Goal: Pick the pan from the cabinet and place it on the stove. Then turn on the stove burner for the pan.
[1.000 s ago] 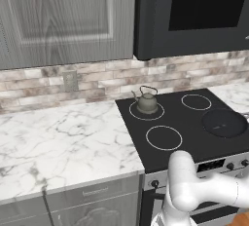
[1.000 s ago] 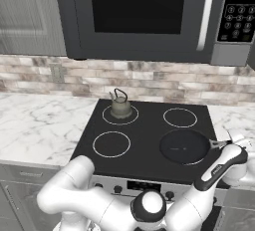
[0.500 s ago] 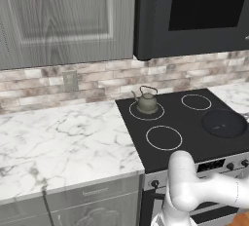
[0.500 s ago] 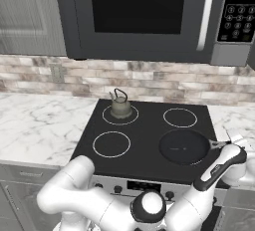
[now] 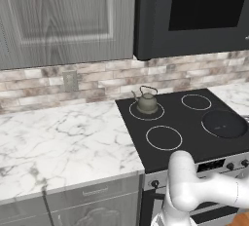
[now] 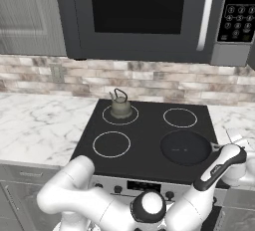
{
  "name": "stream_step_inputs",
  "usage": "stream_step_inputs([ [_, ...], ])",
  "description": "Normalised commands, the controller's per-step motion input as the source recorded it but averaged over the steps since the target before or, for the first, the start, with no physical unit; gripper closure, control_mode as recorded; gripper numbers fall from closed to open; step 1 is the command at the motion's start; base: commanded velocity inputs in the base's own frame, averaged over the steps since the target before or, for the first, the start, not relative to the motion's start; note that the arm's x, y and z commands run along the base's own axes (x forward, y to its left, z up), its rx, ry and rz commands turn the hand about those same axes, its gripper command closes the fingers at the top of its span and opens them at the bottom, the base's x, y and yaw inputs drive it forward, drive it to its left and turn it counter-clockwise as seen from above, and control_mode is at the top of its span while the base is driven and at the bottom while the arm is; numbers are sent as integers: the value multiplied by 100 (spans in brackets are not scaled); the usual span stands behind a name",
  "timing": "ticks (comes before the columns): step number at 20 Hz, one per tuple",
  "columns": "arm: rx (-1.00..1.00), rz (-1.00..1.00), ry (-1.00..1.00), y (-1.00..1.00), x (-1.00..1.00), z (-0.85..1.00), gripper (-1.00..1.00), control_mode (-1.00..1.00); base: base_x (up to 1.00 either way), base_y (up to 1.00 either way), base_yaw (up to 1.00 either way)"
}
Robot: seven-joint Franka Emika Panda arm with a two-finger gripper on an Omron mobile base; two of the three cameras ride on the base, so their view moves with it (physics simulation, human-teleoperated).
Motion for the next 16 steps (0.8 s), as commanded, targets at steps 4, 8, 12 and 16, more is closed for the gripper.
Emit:
stream_step_inputs([
  [4, 0, 0, 0, 0, 0, -21, -100, -100, 0, 0, 0],
  [8, 0, 0, 0, 3, 0, -28, -100, -100, 0, 0, 0],
  [12, 0, 0, 1, 6, 0, -30, -100, -100, 0, 0, 0],
  [16, 0, 0, 13, 6, 2, -35, -100, -100, 0, 0, 0],
])
